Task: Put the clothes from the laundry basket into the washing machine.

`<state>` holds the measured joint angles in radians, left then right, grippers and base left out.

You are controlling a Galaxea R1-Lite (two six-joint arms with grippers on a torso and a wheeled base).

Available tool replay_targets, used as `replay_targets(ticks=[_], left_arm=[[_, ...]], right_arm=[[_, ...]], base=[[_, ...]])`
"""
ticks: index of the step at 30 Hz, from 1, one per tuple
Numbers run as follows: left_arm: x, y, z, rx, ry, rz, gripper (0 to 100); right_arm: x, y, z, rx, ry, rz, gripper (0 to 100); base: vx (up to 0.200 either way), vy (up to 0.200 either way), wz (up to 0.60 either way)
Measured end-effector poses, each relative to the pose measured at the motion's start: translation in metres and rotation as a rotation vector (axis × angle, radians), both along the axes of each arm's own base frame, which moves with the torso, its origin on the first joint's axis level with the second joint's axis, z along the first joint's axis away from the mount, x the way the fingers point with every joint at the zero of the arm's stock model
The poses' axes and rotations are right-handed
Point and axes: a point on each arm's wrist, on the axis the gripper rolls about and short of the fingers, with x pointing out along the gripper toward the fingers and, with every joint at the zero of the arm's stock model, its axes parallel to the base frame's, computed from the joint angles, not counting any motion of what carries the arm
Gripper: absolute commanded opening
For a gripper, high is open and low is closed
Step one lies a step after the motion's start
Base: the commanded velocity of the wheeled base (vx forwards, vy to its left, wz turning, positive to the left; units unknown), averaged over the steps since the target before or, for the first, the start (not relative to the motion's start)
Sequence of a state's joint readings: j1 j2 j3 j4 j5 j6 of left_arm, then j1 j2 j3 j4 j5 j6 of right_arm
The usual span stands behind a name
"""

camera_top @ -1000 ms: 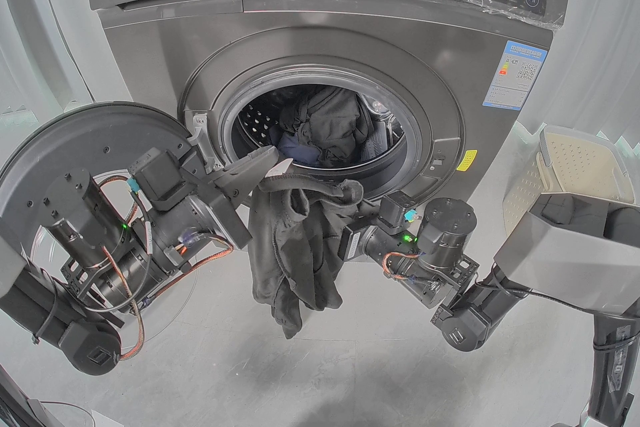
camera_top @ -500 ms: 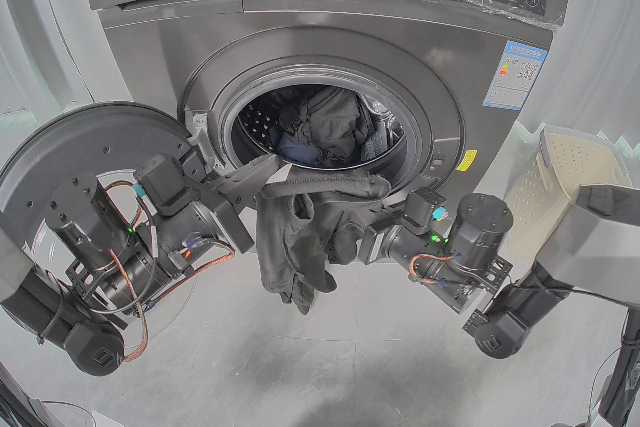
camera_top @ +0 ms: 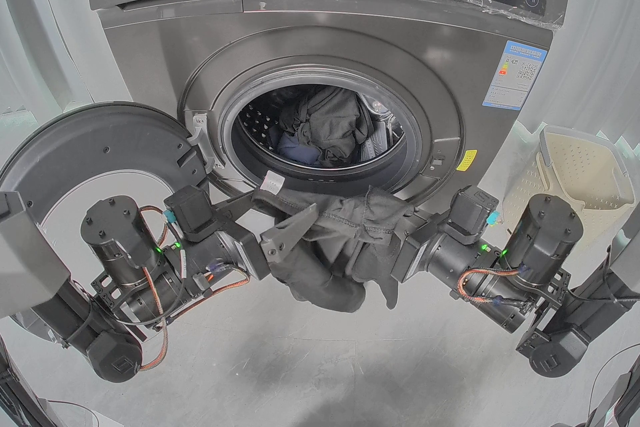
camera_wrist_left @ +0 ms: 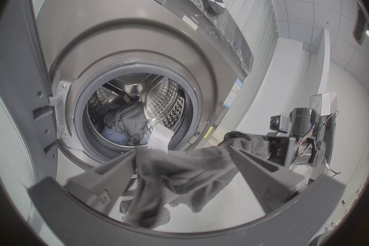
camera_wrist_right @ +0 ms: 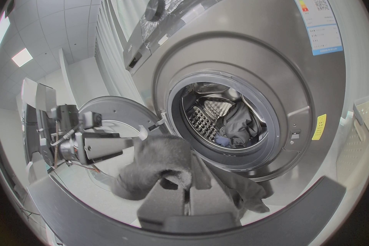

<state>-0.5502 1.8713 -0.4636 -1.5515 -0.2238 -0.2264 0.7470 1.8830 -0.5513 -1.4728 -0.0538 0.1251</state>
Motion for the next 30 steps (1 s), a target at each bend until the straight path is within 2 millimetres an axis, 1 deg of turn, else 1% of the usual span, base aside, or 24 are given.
replay_targets(ticks=[5,10,17,25,30], left_arm=[[0.001,-0.001,-0.015,0.033,0.045,0.001,100],[0.002,-0.003,-0.029,0.063,0.087,-0.001,100],[0.002,-0.003,-0.042,0.093,0.131,-0.004,100],[0.001,0.000,-0.065,0.173,0.182,-0.004,100],[0.003,0.001,-0.073,0.188,0.205,0.001,100]], right_arm=[[-0.005,0.000,0.007,0.033,-0.032,0.014,0],[-0.006,0.001,0.012,0.052,-0.050,0.015,0],[-0.002,0.003,0.021,0.082,-0.076,0.002,0],[0.004,0.004,0.031,0.114,-0.105,-0.020,0],[0.005,0.004,0.033,0.120,-0.111,-0.023,0]], base=[[0.000,0.000,0.00],[0.000,0.000,0.00],[0.000,0.000,0.00],[0.000,0.000,0.00],[0.000,0.000,0.00]])
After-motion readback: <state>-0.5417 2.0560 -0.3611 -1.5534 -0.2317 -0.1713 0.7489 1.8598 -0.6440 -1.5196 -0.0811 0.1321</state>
